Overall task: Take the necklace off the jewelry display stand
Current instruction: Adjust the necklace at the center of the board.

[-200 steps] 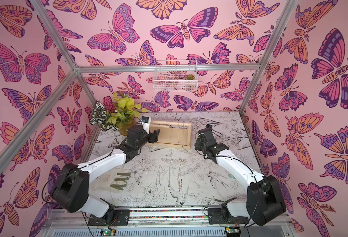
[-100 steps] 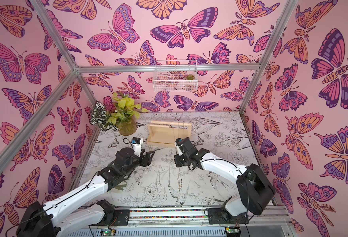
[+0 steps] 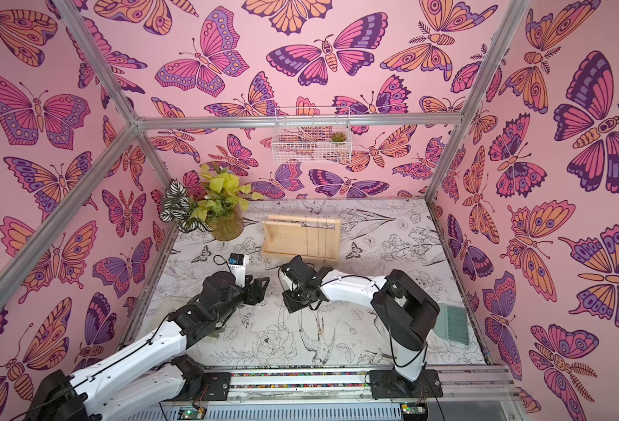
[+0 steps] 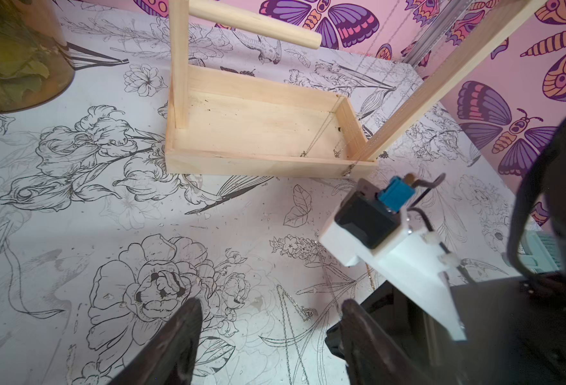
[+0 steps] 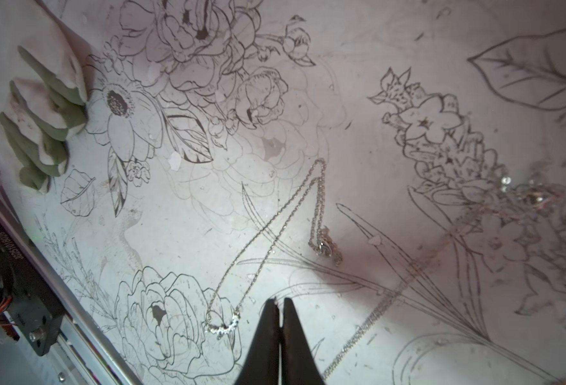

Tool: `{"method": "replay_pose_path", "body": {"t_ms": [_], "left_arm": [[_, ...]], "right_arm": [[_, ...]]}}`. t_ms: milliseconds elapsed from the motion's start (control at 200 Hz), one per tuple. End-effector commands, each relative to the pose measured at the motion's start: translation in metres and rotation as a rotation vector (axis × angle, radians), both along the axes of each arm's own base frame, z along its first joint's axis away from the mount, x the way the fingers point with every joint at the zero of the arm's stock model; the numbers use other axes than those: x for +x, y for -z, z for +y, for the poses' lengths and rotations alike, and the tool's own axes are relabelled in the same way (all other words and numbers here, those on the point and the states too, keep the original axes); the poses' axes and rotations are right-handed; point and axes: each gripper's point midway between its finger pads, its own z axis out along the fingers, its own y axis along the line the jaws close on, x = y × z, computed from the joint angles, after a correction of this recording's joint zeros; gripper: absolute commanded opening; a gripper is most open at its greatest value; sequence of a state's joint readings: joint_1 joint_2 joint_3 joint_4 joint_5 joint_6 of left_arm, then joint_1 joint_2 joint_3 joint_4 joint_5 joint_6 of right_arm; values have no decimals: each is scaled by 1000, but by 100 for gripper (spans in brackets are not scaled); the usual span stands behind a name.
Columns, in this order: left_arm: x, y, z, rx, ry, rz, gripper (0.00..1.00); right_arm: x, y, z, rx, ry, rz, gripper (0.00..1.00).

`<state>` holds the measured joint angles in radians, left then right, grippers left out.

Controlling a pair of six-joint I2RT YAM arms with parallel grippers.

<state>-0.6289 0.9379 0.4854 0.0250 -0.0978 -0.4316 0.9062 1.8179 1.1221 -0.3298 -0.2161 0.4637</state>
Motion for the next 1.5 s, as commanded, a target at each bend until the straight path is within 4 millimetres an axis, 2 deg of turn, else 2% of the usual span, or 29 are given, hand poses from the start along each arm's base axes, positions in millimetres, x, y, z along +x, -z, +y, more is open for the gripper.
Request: {"method": "replay_pose_path", "body": {"t_ms": [0,270,445,686,1497], "left_arm": [[-3,7,3,14,-7,12,68],[-7,4,5,6,-1,-4,68],[-9,5,8,12,-5,-1,69],[-8,4,8,14,-5,-2,69],[-10,0,10,24,4,-9,69]], "right_arm": [[-2,3,7,-23,5,31,10],[5,28,1,-125,37,46,12],[15,35,-10,-197,88,11,13],[32,40,-14,-267,126,-42,14],[88,38,5,-276,161,-101,15]]}}
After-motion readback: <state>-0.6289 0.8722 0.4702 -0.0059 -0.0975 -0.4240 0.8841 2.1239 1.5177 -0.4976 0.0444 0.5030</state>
